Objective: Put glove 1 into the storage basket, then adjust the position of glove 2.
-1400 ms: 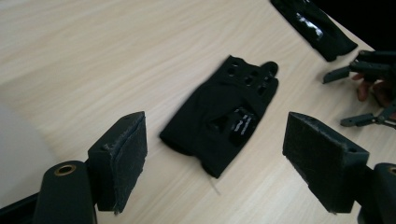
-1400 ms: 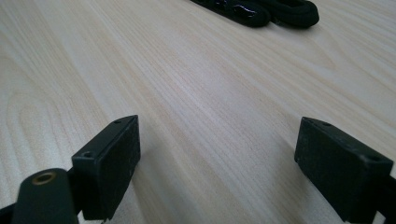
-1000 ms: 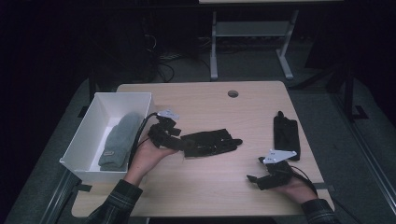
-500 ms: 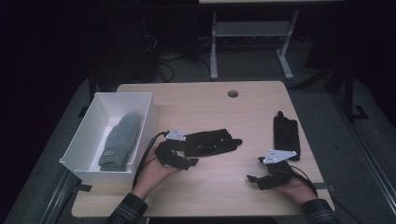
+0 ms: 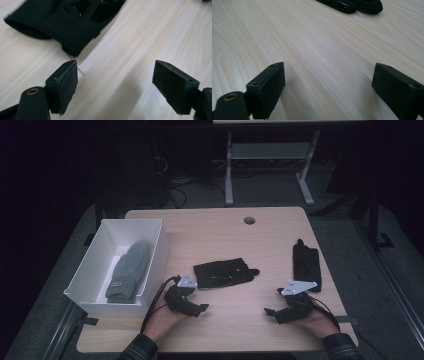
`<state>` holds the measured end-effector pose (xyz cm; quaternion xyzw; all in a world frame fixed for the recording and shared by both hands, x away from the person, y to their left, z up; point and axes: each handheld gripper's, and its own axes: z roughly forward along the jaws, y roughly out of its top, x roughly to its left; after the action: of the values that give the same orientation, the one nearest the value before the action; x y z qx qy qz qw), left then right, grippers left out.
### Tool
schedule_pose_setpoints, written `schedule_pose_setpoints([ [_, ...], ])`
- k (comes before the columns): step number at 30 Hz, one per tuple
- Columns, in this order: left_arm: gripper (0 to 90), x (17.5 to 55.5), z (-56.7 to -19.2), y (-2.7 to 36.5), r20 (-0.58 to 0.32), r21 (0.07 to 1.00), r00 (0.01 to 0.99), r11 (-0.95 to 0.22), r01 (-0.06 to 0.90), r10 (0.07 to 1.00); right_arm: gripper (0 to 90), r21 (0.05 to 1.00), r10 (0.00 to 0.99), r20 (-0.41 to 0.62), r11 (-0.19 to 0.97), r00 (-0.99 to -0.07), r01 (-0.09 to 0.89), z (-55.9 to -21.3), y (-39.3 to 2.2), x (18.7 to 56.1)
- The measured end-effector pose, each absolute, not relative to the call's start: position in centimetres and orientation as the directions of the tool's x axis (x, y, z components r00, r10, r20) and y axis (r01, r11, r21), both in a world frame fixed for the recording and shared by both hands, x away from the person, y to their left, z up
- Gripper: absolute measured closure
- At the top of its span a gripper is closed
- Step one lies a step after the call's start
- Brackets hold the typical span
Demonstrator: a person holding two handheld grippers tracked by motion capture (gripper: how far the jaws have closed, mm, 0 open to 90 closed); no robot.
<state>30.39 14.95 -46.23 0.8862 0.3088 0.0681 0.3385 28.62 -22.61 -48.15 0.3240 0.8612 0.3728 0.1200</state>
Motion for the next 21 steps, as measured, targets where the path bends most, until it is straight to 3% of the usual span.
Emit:
schedule_pose_setpoints([
  [2,15.4,30.2,-46.6,15.0,-0.058,0.646,0.808,-0.595,0.478,0.586,16.9,0.722,0.648,0.035,0.511,-0.761,0.468,-48.1,-22.7,28.6],
  [4,14.0,29.9,-46.9,15.2,-0.027,0.659,0.823,-0.609,0.441,0.568,28.8,0.715,0.649,0.036,0.515,-0.76,0.473,-47.8,-22.9,28.7],
  [5,12.7,29.6,-47.2,15.4,-0.001,0.674,0.835,-0.616,0.407,0.55,42.2,0.712,0.658,0.038,0.51,-0.752,0.483,-47.3,-23.2,28.9],
  [9,12.7,29.5,-47.7,15.9,0.001,0.719,0.845,-0.588,0.371,0.534,63.4,0.732,0.676,0.019,0.492,-0.737,0.471,-46.3,-23.8,29.5],
  [10,12.6,29.5,-47.7,15.9,0.001,0.719,0.845,-0.588,0.371,0.534,63.4,0.732,0.676,0.019,0.492,-0.737,0.471,-46.3,-23.8,29.5],
  [14,12.8,29.5,-47.7,16.0,0.0,0.719,0.848,-0.589,0.368,0.531,90.0,0.734,0.735,0.018,0.45,-0.677,0.508,-45.0,-24.9,31.8],
  [21,13.7,29.5,-47.7,16.0,0.0,0.721,0.845,-0.586,0.371,0.535,90.0,0.748,0.795,0.012,0.396,-0.607,0.533,-44.1,-26.9,34.1],
])
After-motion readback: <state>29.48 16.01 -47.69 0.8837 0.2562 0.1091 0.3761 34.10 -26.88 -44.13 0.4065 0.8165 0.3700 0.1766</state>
